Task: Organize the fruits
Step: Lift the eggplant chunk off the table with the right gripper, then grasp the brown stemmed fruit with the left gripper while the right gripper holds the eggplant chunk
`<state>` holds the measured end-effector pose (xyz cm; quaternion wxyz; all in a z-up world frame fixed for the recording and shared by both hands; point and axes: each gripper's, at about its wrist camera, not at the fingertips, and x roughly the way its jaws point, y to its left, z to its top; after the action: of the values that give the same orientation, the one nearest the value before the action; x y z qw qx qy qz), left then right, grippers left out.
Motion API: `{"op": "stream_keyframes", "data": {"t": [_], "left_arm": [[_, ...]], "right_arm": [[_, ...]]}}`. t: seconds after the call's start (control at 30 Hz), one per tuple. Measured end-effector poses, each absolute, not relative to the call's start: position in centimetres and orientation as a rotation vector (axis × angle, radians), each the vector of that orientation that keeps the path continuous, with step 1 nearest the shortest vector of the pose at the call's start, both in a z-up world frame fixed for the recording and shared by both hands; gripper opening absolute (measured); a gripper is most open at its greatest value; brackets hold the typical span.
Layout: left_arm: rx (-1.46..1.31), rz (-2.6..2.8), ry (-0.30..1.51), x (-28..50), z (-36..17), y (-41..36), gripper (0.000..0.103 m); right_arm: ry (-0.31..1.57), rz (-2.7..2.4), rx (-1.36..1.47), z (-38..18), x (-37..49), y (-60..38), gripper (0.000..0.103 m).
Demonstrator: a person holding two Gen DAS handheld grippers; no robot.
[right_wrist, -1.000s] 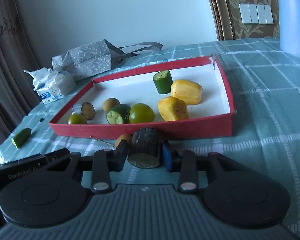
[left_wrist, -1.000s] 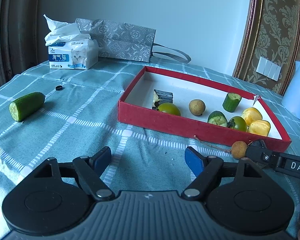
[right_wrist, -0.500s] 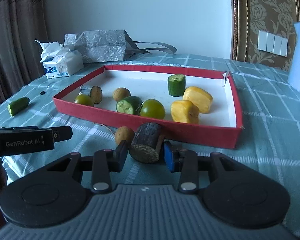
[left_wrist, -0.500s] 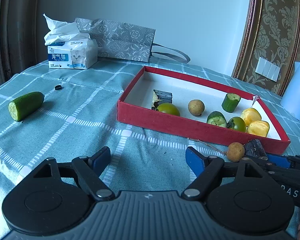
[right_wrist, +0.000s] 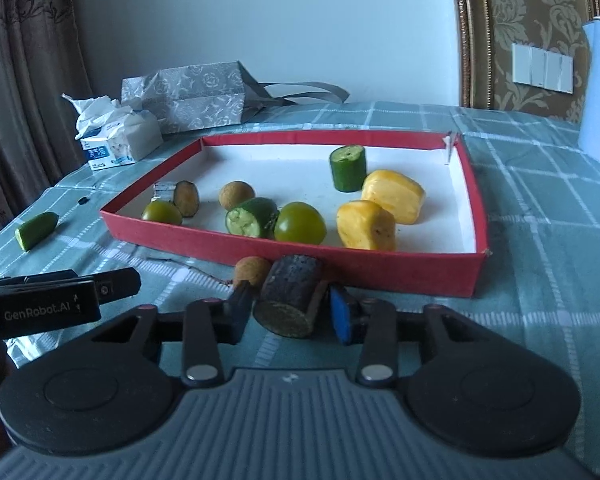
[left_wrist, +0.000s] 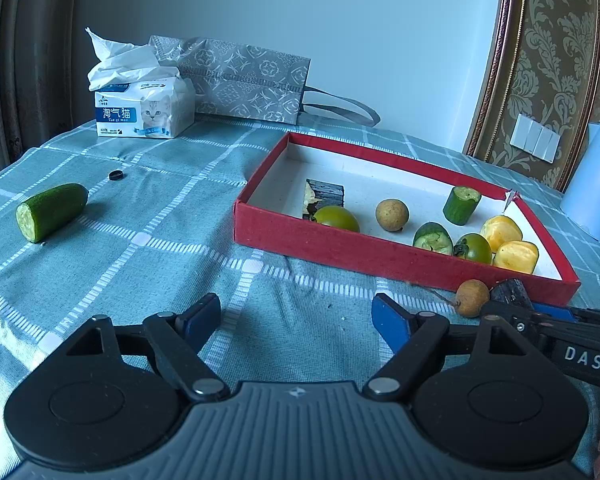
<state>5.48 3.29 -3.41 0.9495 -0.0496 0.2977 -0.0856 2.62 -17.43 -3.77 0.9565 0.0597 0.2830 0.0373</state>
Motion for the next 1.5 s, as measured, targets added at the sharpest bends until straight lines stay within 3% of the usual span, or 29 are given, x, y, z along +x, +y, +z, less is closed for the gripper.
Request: {"op": "stream_keyframes", "data": {"t": [0.37, 0.57, 1.5], "left_arm": [[-0.092, -0.174, 0.584, 5.1, -3.2, 3.3, 0.083], [-0.014, -0.232, 0.48, 3.0, -2.1, 0.8, 0.083], [0.118, -0.269, 0.628, 7.3, -3.6, -7.7, 0.083]], "right_arm": [[0.491, 0.048, 0.164, -2.6, -1.4, -20.4, 0.036], [0.476, 0.003, 0.204, -3.0, -2.2, -23.3, 0.036], [0.399, 0.043, 0.318, -2.8, -3.0, -25.4, 0.036]]}}
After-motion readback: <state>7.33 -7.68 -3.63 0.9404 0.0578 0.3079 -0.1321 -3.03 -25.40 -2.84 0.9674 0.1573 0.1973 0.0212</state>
